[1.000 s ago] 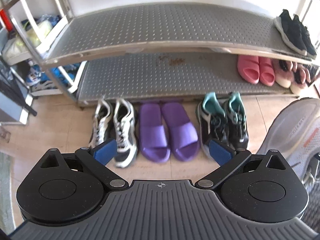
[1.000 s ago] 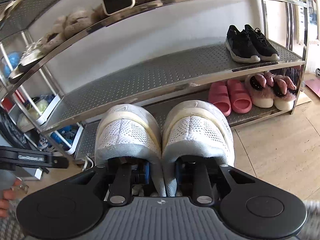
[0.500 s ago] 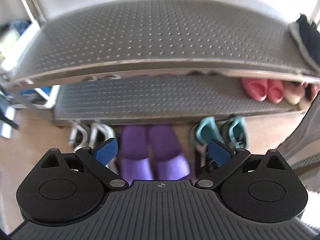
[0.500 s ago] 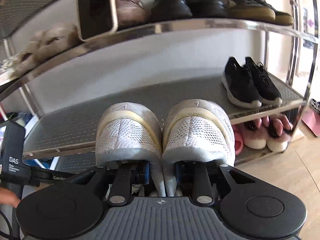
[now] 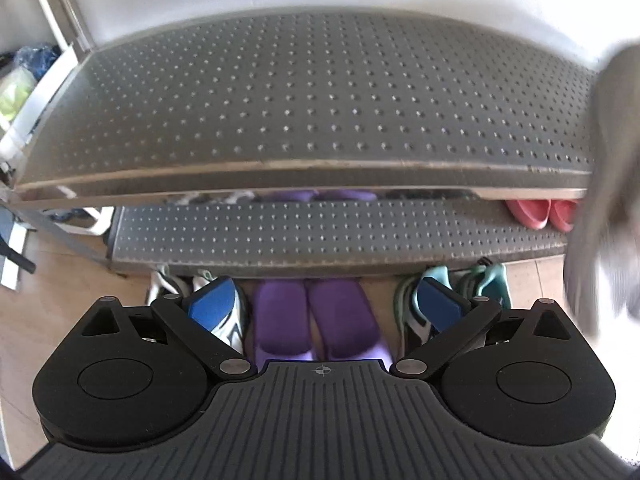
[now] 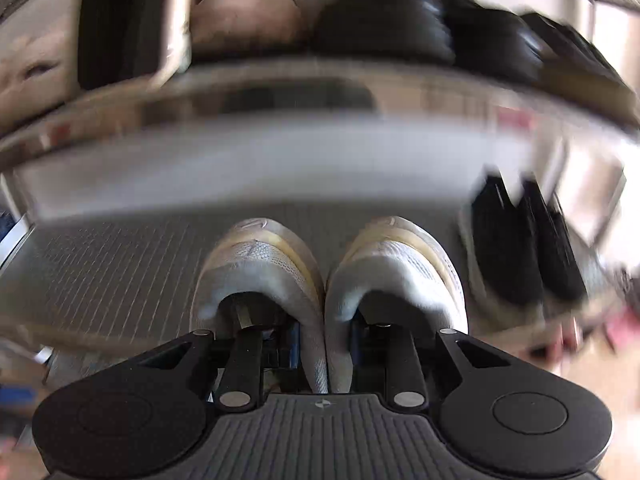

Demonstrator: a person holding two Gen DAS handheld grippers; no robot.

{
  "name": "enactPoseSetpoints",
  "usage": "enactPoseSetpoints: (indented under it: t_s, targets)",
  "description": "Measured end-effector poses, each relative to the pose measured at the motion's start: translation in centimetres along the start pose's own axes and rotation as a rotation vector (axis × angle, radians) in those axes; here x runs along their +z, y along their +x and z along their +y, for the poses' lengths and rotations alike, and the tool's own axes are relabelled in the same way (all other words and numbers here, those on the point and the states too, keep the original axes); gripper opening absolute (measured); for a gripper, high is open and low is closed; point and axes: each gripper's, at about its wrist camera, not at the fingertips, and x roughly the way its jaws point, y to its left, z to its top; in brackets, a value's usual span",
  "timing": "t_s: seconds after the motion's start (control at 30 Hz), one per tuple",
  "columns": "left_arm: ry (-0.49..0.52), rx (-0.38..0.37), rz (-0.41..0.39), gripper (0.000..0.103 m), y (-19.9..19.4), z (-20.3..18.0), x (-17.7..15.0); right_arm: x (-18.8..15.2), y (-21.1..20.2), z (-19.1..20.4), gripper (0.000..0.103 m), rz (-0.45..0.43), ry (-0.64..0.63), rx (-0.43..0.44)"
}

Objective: Organize scattered shoes
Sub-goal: 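Lower the grey pair beside the black pair, open right gripper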

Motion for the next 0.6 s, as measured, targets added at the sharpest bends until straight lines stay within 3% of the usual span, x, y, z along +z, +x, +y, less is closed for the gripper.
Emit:
enactPoseSetpoints:
  t_s: [0.03,0.1,0.17,0.23,0.4,0.5,0.6]
  targets:
    - [0.003,0.0,0.002,0.1,0.0,0.2,0.2,0.7,2.3,-0.3,0.054,-0.009,-0.01,-0.001]
    - [0.011,-0.002,0.005,0.1,0.1,0.3,0.4,0.7,4.4,-1.1,0.073,-0.044,0.016,-0.086]
    - [0.02,-0.008,0.006,0.1,0.0,0.3,0.5,0.5,4.3,-2.2,0.077,-0.079,0.089,-0.124]
    - [0.029,-0.018,0.004,0.1,0.0,0.1,0.4,0.1,3.0,-3.2,0.082,-0.109,0.174,-0.11]
    - [0.051,-0.035,0.012,0.1,0.5,-1.0,-0.5,-1.9,-2.4,-4.2,0.088,-0.139,0.231,-0.149]
    - [0.068,-0.038,0.022,0.1,0.4,-1.9,-1.4,-4.7,-4.9,-5.2,0.09,-0.182,0.282,-0.076]
    - [0.095,-0.04,0.027,0.1,0.3,-2.8,-2.3,-6.4,-3.9,-5.6,0.083,-0.119,0.236,0.005]
